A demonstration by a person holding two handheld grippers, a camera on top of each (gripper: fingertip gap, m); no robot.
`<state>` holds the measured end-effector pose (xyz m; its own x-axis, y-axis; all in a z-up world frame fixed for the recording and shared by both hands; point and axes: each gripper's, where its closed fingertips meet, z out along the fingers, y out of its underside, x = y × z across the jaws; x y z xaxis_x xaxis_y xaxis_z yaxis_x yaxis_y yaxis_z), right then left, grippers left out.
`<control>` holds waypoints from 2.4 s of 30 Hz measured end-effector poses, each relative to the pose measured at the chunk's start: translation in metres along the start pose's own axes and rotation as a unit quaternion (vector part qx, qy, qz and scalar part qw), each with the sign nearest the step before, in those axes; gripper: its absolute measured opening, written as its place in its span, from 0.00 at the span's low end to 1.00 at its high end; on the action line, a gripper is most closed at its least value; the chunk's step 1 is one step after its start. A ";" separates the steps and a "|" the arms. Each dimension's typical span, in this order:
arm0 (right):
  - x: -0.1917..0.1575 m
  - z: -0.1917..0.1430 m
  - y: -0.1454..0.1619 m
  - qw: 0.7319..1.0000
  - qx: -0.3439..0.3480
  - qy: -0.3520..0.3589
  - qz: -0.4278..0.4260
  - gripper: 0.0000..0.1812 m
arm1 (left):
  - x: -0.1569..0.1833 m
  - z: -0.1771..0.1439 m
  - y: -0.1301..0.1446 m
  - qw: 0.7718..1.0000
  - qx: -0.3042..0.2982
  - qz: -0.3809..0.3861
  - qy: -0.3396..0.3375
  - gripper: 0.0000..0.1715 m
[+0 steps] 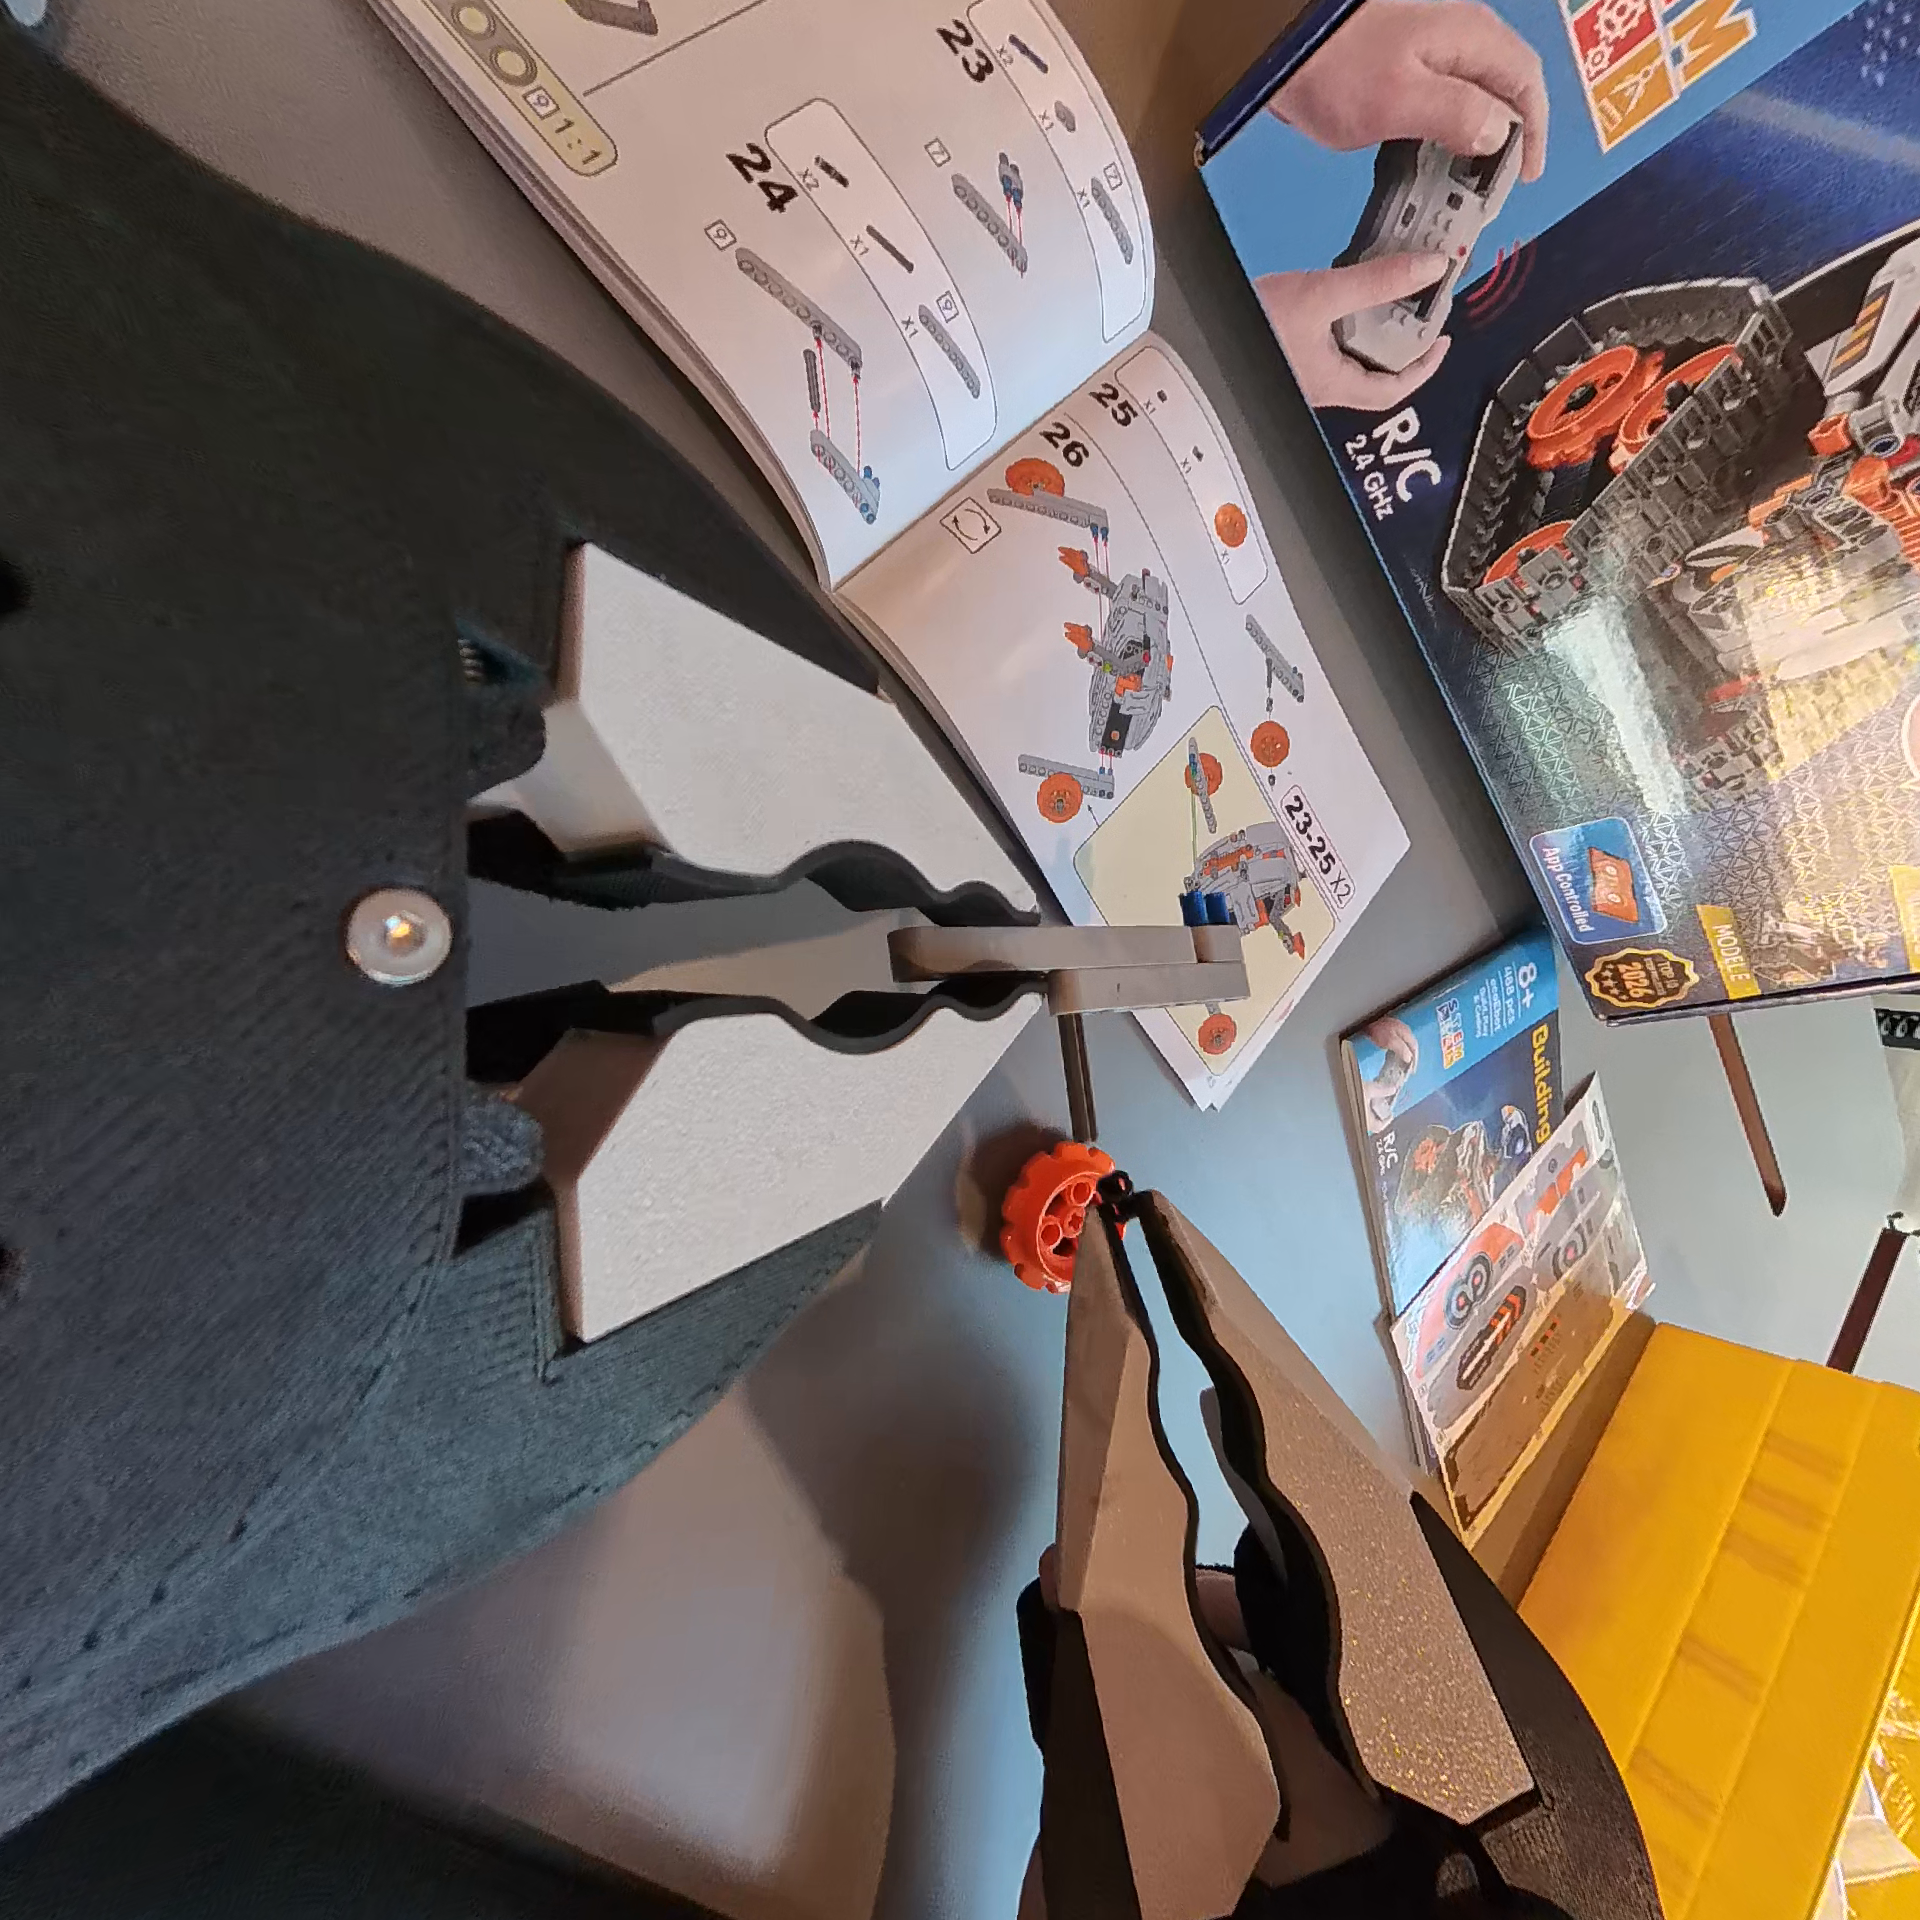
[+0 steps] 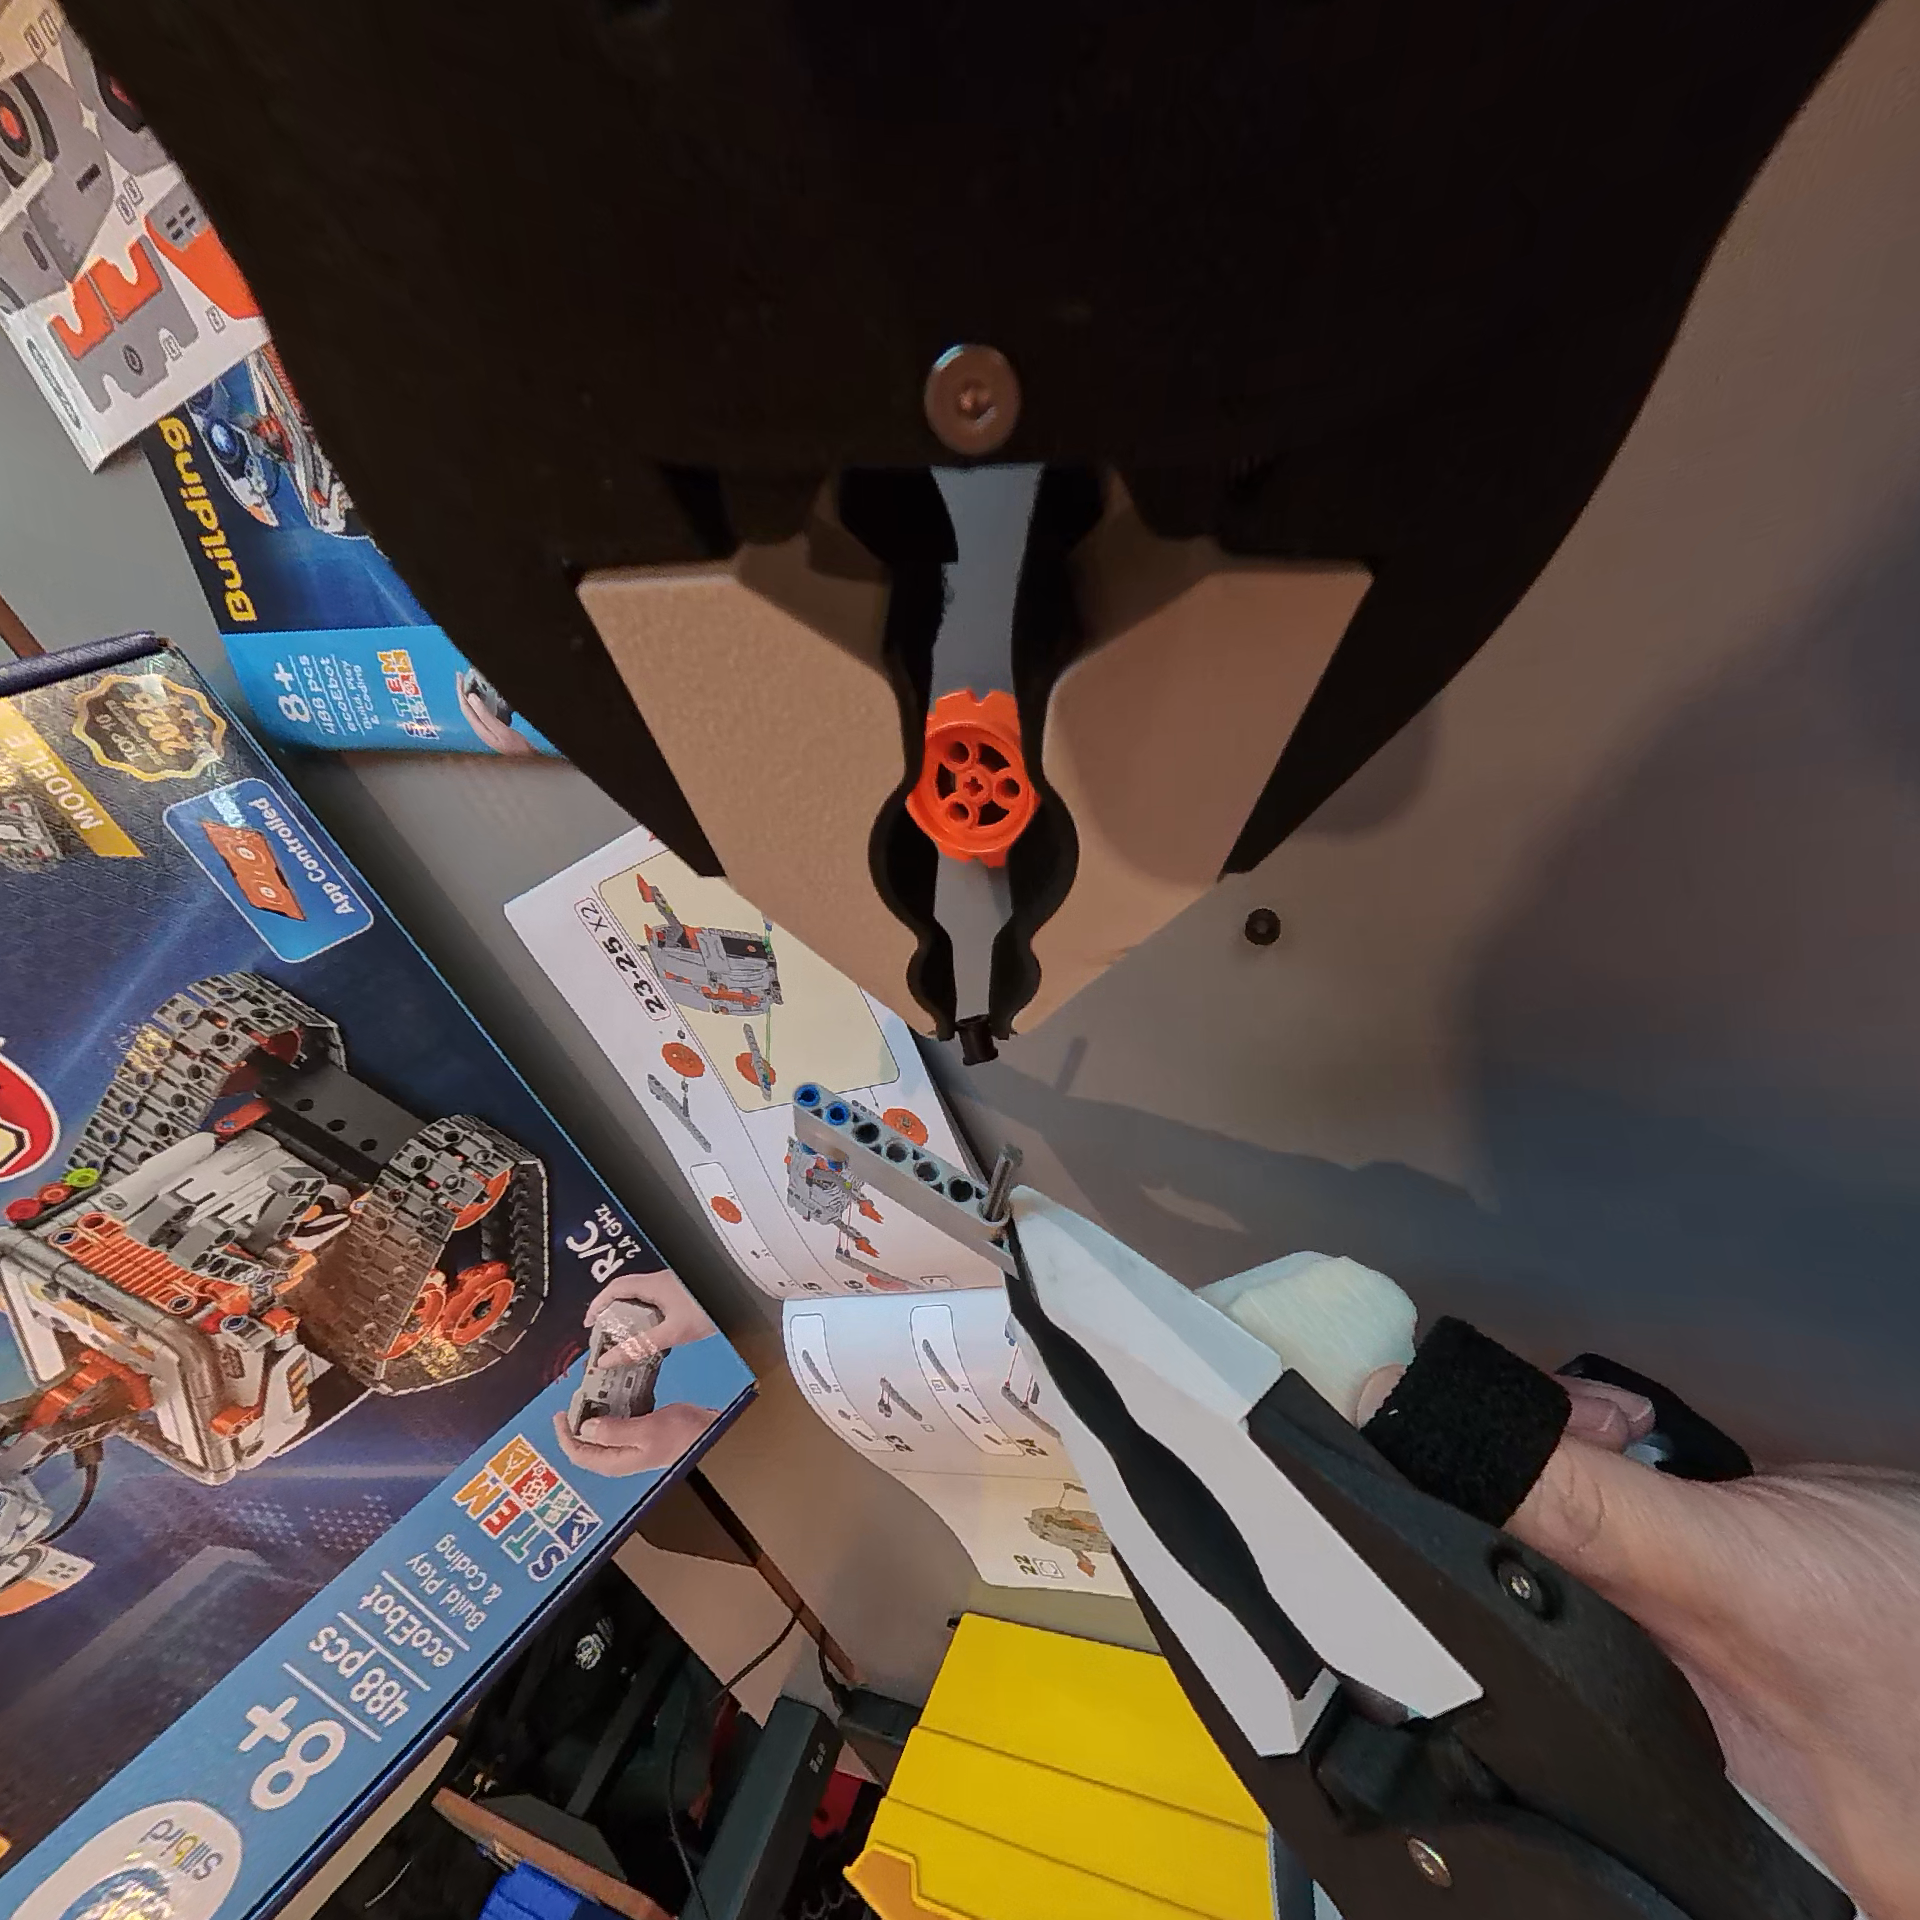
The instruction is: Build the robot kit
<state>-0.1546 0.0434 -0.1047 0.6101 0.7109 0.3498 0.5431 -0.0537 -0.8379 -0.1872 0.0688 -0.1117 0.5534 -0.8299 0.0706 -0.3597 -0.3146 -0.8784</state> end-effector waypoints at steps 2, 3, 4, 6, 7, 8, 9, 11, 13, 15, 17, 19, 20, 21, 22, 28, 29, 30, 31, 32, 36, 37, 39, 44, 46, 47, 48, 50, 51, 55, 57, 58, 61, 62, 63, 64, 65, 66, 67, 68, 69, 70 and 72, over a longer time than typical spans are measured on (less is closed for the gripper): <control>0.000 0.000 0.000 1.000 0.001 -0.002 0.002 0.03 | -0.001 0.000 0.001 1.000 -0.002 0.000 0.000 0.04; 0.000 0.000 0.000 1.000 0.001 -0.003 0.003 0.02 | -0.001 0.000 0.001 1.000 -0.003 0.000 -0.001 0.04; 0.000 -0.001 0.001 1.000 0.001 -0.002 0.003 0.03 | -0.001 0.000 0.001 1.000 -0.003 0.000 -0.001 0.04; 0.001 0.000 0.001 1.000 0.000 -0.002 0.004 0.03 | -0.001 0.000 0.002 1.000 -0.004 0.000 -0.002 0.04; 0.001 0.000 0.002 1.000 -0.002 -0.003 0.005 0.03 | -0.001 0.000 0.002 1.000 -0.004 0.000 -0.002 0.04; 0.001 0.000 0.003 1.000 -0.003 -0.003 0.005 0.03 | -0.002 0.000 0.002 1.000 -0.004 0.000 -0.003 0.04; 0.001 0.000 0.003 1.000 -0.004 -0.003 0.006 0.03 | -0.002 0.000 0.002 1.000 -0.005 0.000 -0.003 0.04; 0.002 0.000 0.004 1.000 -0.004 -0.003 0.006 0.02 | -0.002 -0.001 0.002 1.000 -0.004 -0.001 -0.003 0.04; 0.002 0.000 0.004 1.000 -0.005 -0.003 0.007 0.03 | -0.003 -0.001 0.002 1.000 -0.004 -0.002 -0.004 0.04; 0.002 0.000 0.004 1.000 -0.006 -0.003 0.006 0.03 | -0.003 -0.001 0.001 1.000 -0.003 -0.004 -0.004 0.04; 0.002 0.000 0.005 1.000 -0.006 -0.003 0.006 0.02 | -0.003 -0.001 0.001 1.000 -0.003 -0.006 -0.003 0.04; 0.002 0.000 0.005 1.000 -0.006 -0.003 0.006 0.02 | -0.002 -0.001 0.001 1.000 -0.002 -0.011 0.001 0.04; 0.002 0.000 0.005 1.000 -0.006 -0.002 0.006 0.02 | -0.002 -0.001 0.001 1.000 -0.002 -0.016 0.005 0.04; 0.002 0.000 0.004 1.000 -0.006 -0.002 0.006 0.02 | -0.001 -0.001 0.001 1.000 -0.002 -0.021 0.010 0.04; 0.002 0.000 0.004 1.000 -0.005 -0.002 0.006 0.02 | 0.000 -0.001 0.001 1.000 -0.002 -0.026 0.013 0.04; -0.004 0.003 -0.009 0.999 0.019 -0.015 0.042 0.02 | -0.002 0.000 -0.001 1.000 0.001 -0.029 0.005 0.04; -0.004 0.003 -0.010 0.998 0.021 -0.017 0.052 0.03 | -0.001 0.000 -0.001 1.000 0.001 -0.027 0.002 0.04; -0.004 0.004 -0.011 0.998 0.023 -0.019 0.059 0.03 | -0.001 0.000 -0.001 1.000 0.001 -0.023 0.001 0.04; -0.005 0.005 -0.011 0.998 0.023 -0.022 0.063 0.03 | 0.000 0.001 -0.001 1.000 0.000 -0.020 -0.001 0.04; -0.006 0.006 -0.012 0.997 0.024 -0.024 0.063 0.03 | 0.000 0.001 -0.001 1.000 0.000 -0.018 -0.003 0.04; -0.007 0.007 -0.014 0.997 0.027 -0.024 0.063 0.02 | 0.001 0.002 -0.001 1.000 0.000 -0.019 -0.005 0.04; -0.007 0.007 -0.014 0.997 0.027 -0.022 0.063 0.02 | 0.000 0.002 -0.002 1.000 0.000 -0.019 -0.006 0.04; -0.006 0.008 -0.014 0.998 0.022 -0.020 0.063 0.03 | -0.001 0.002 -0.002 1.000 0.002 -0.020 -0.009 0.03; -0.005 0.009 -0.011 0.997 0.016 -0.019 0.078 0.03 | -0.002 0.002 -0.003 1.000 0.003 -0.013 -0.017 0.04; -0.003 0.009 -0.012 0.995 0.020 -0.018 0.094 0.03 | -0.003 0.001 -0.003 1.000 0.002 -0.001 -0.024 0.04; -0.003 0.010 -0.012 0.994 0.020 -0.021 0.102 0.03 | -0.002 0.002 -0.003 1.000 0.002 0.005 -0.027 0.04; -0.003 0.011 -0.012 0.994 0.019 -0.025 0.105 0.03 | -0.002 0.002 -0.004 0.999 0.002 0.010 -0.030 0.03; -0.004 0.012 -0.010 0.994 0.013 -0.025 0.101 0.03 | -0.002 0.003 -0.004 0.999 -0.001 0.018 -0.036 0.03; -0.003 0.012 -0.009 0.995 0.010 -0.022 0.099 0.03 | -0.002 0.003 -0.003 0.999 -0.002 0.023 -0.040 0.03; -0.001 0.015 -0.009 0.994 0.003 -0.015 0.108 0.03 | -0.006 0.004 -0.005 0.996 -0.005 0.056 -0.065 0.04; 0.000 0.017 -0.008 0.994 -0.004 -0.009 0.111 0.03 | -0.009 0.005 -0.004 0.993 -0.012 0.084 -0.088 0.04; 0.000 0.019 -0.008 0.993 -0.009 -0.006 0.113 0.03 | -0.010 0.005 -0.004 0.990 -0.016 0.099 -0.101 0.04; 0.002 0.025 -0.003 0.991 -0.031 0.008 0.127 0.03 | -0.016 0.007 -0.004 0.979 -0.024 0.144 -0.139 0.04; 0.003 0.027 -0.002 0.991 -0.038 0.011 0.130 0.03 | -0.017 0.008 -0.004 0.977 -0.027 0.153 -0.147 0.04; 0.003 0.029 0.000 0.990 -0.046 0.013 0.134 0.03 | -0.018 0.009 -0.003 0.976 -0.030 0.155 -0.151 0.04; 0.004 0.030 0.001 0.989 -0.050 0.016 0.137 0.03 | -0.019 0.010 -0.002 0.976 -0.033 0.151 -0.152 0.04; 0.005 0.031 0.002 0.989 -0.051 0.019 0.140 0.03 | -0.019 0.011 -0.001 0.978 -0.033 0.143 -0.149 0.04; 0.005 0.031 0.002 0.988 -0.050 0.021 0.144 0.03 | -0.019 0.011 -0.001 0.981 -0.033 0.128 -0.144 0.04; 0.006 0.031 0.001 0.988 -0.047 0.024 0.148 0.02 | -0.019 0.011 0.000 0.984 -0.033 0.110 -0.137 0.04; 0.006 0.031 0.000 0.988 -0.045 0.026 0.148 0.02 | -0.019 0.012 0.001 0.986 -0.032 0.094 -0.131 0.04; 0.006 0.031 -0.001 0.988 -0.045 0.029 0.141 0.02 | -0.020 0.012 0.002 0.988 -0.032 0.081 -0.125 0.04; 0.007 0.031 -0.002 0.990 -0.044 0.035 0.133 0.02 | -0.020 0.012 0.002 0.990 -0.032 0.071 -0.122 0.04; 0.006 0.031 -0.003 0.991 -0.045 0.047 0.115 0.02 | -0.019 0.011 0.001 0.991 -0.029 0.059 -0.116 0.04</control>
<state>-0.1705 0.0701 -0.1127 0.7719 0.6048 0.1957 0.4308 -0.2714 -0.8607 -0.1897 0.0898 -0.1195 0.6610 -0.7357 -0.1479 -0.4708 -0.2531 -0.8451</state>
